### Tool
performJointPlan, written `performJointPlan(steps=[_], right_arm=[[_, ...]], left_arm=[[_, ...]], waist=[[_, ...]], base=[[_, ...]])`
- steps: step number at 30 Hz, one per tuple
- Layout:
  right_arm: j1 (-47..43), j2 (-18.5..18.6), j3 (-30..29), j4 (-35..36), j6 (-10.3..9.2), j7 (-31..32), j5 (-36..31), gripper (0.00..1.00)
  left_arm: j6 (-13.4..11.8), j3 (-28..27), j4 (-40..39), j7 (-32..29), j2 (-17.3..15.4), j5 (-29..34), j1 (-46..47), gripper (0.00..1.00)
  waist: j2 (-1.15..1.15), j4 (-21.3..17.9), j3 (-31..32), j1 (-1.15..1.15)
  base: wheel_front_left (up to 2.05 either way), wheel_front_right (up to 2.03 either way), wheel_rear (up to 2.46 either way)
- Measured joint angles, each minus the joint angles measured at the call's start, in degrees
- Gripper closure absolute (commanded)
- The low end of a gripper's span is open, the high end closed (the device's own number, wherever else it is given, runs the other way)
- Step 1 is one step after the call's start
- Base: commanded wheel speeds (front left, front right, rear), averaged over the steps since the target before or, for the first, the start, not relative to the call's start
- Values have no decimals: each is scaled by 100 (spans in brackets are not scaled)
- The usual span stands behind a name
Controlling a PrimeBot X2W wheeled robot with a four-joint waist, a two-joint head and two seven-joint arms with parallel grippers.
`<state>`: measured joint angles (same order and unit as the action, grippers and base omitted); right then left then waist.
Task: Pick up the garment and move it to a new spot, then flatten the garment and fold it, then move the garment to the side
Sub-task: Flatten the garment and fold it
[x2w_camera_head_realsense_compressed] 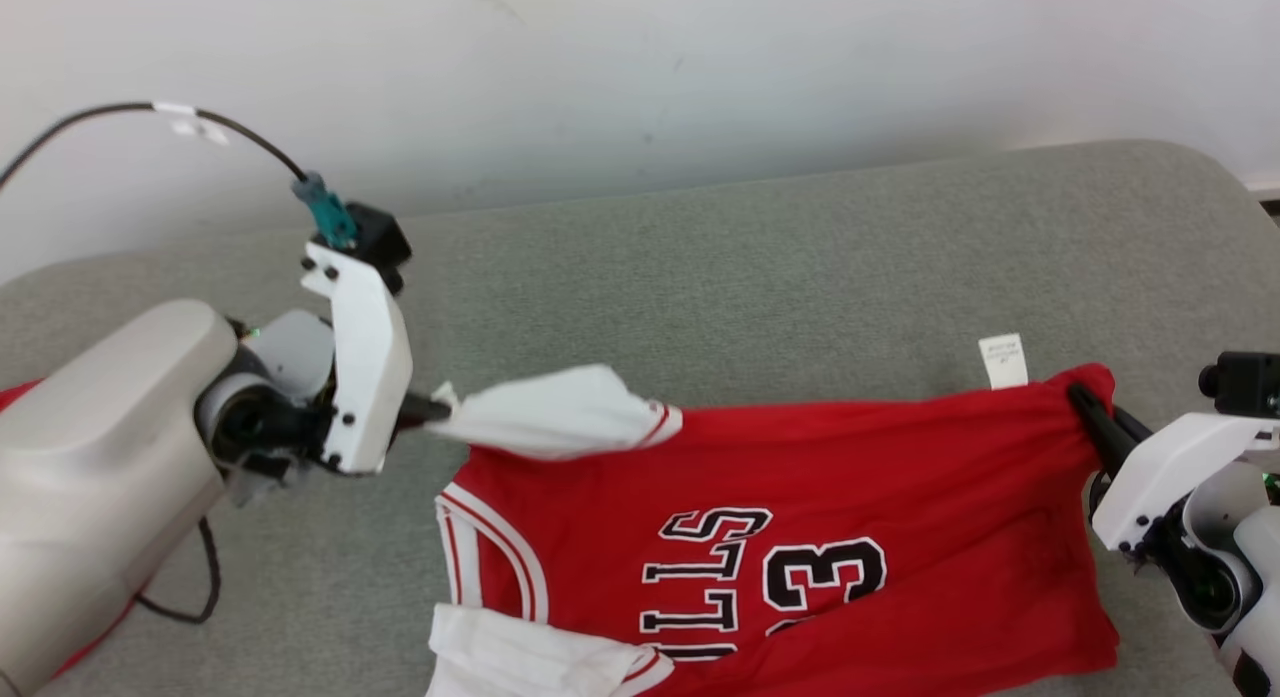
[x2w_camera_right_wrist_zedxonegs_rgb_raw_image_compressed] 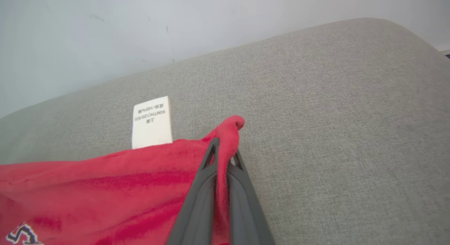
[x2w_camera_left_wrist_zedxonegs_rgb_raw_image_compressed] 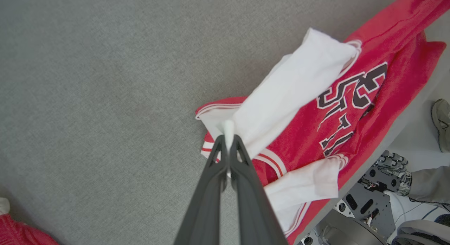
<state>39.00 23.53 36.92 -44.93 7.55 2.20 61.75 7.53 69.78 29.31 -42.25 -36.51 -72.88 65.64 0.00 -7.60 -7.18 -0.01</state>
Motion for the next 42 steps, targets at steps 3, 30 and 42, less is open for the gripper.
performJointPlan(steps=[3,30,42], right_arm=[[-69,45,140,-18,0,-3,13,100],[-98,649,1603,-1,0,256,265,0],[-86,1194,1967,271,0,104,656,0]], left_arm=[[0,90,-292,-352,-146,-78,-90,100],[-252,285,-1749,-1461,-299,-712,-1168,0],[-216,208,-1510,-1166,-226,-726,-1344,0]], waist=[[0,88,60,0],[0,180,101,0],[0,135,444,0]], base=[[0,0,0],[0,0,0],[0,0,0]])
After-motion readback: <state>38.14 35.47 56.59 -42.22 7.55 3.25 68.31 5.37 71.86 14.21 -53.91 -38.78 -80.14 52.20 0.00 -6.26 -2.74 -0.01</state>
